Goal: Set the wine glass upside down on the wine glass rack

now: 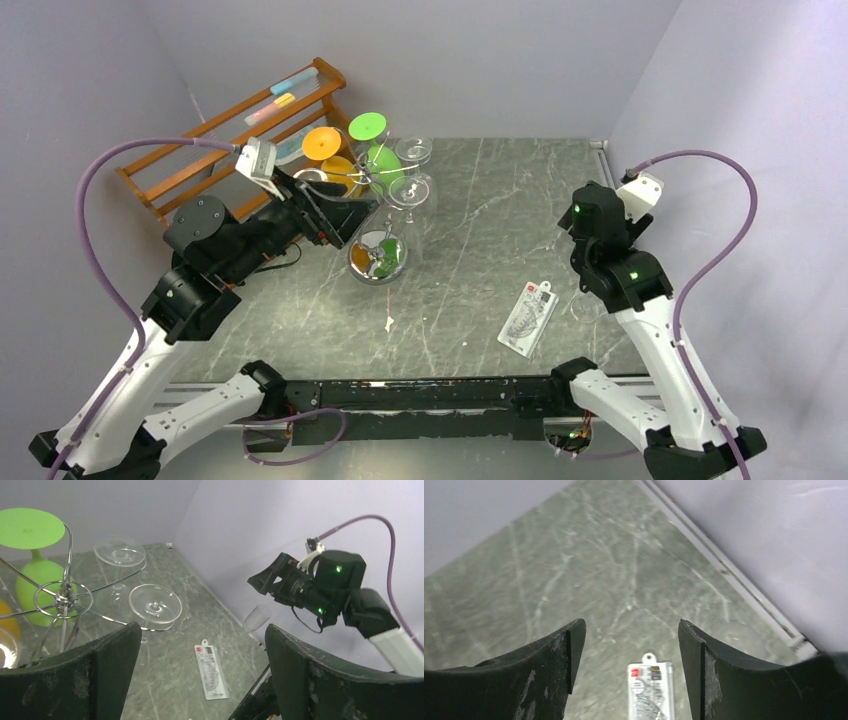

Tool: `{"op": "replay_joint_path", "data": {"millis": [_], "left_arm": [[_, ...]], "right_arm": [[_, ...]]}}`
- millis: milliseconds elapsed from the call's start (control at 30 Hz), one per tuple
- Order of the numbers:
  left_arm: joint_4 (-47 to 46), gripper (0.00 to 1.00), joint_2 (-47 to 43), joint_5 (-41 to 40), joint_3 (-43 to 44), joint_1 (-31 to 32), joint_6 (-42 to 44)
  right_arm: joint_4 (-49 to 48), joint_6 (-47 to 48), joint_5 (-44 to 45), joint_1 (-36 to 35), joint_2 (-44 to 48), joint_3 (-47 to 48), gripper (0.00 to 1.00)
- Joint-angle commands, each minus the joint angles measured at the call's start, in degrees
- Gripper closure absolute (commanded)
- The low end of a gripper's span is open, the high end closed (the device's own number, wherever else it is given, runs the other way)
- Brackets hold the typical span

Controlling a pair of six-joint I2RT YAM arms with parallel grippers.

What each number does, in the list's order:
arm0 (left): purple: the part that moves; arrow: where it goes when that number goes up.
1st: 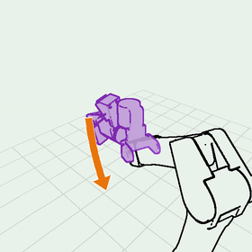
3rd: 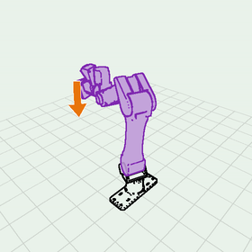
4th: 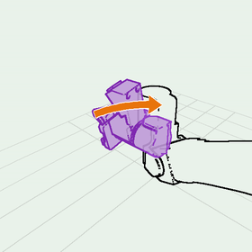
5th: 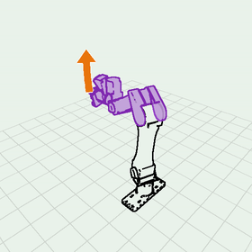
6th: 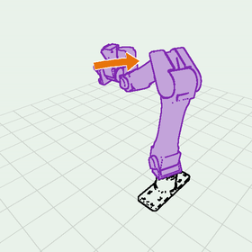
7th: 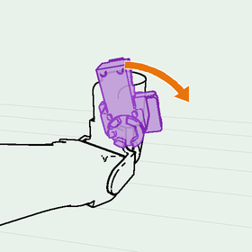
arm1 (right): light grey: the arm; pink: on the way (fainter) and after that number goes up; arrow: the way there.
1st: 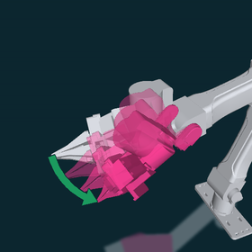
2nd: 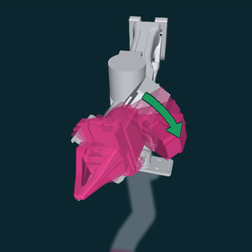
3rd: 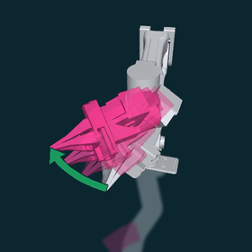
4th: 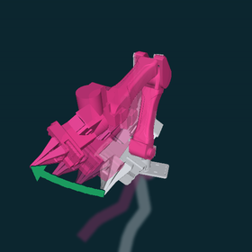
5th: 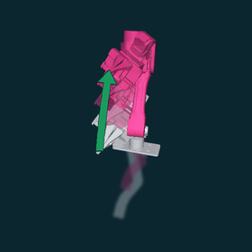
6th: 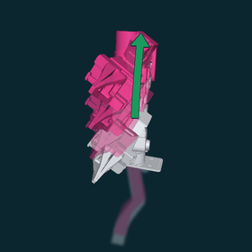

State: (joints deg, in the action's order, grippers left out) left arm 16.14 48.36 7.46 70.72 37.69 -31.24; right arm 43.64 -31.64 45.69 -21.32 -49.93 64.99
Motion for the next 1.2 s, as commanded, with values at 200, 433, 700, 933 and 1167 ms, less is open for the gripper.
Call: {"op": "replay_joint_path", "data": {"millis": [200,433,700,933,1167], "left_arm": [[-0.9,0.03,-2.5,2.6,-4.9,-0.1,9.1],[-2.8,0.03,-3.3,1.1,-6.4,-0.1,9.7],[-3.8,0.03,-2.9,1.2,-6.7,-0.1,9.4],[-1.8,0.03,-2.7,1.1,-6.2,-0.1,7.9],[-2.0,0.03,-2.7,1.8,-5.7,-0.1,5.7]], "right_arm": [[4.3,-3.7,3.4,8.9,-4.6,-5.5,0.35],[4.6,-6.2,-1.1,15.2,-4.5,-9.5,0.43],[5.0,-7.2,-1.7,15.5,-2.4,-10.7,0.58],[3.2,-7.2,-4.1,15.6,-2.3,-13.2,0.7],[2.6,-6.5,-5.7,15.6,-1.9,-13.5,0.95]]}}
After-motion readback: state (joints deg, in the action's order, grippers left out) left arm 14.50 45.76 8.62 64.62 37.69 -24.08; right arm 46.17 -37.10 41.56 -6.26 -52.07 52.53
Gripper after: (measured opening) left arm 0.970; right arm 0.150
